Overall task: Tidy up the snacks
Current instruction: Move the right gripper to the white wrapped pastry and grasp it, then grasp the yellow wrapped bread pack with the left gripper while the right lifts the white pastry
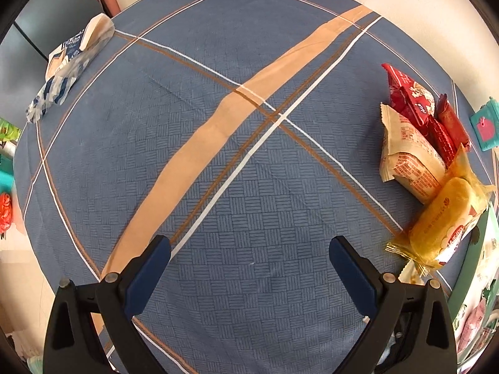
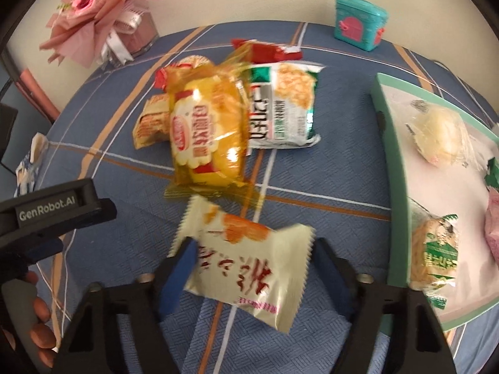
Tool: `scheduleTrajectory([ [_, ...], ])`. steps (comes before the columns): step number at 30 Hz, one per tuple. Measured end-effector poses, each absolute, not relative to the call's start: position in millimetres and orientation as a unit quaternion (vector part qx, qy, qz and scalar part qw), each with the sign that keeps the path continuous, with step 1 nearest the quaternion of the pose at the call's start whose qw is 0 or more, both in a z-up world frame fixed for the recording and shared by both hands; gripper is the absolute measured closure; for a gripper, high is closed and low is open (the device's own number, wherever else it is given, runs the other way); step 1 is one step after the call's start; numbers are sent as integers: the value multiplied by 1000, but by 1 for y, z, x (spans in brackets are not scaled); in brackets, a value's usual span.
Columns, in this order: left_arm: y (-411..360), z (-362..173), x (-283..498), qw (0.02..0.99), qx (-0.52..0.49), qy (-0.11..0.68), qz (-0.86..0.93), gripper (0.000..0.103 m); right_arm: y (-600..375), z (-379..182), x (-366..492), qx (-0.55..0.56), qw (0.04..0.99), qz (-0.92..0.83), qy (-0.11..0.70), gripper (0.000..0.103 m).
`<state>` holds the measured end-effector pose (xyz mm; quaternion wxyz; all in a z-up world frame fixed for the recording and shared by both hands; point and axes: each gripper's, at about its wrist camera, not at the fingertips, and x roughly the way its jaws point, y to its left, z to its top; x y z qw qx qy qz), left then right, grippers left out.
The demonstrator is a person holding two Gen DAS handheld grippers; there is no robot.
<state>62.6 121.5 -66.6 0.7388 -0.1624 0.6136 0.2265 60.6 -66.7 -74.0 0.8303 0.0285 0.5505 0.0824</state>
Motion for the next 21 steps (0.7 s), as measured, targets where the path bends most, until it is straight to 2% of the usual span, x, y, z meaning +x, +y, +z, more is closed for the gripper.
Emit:
scheduleTrajectory([
  [1,120,-67,63,739,-161,614,226,2,-69,-72,60,32,830,81,551,40],
  [8,99,-57,68,748,-150,610,217,2,-83,-70,64,58,823,79,559,48],
  [15,87,-40,72,767,-160,588,200,2,-96,-51,64,87,827,88,549,51],
  [16,86,-35,79,771,-160,583,199,2,-99,-47,64,93,829,87,545,62],
  [17,83,-31,80,777,-159,576,199,2,-104,-43,66,102,828,88,544,78],
  [21,72,-20,86,793,-164,559,178,2,-115,-31,66,110,837,81,529,76],
])
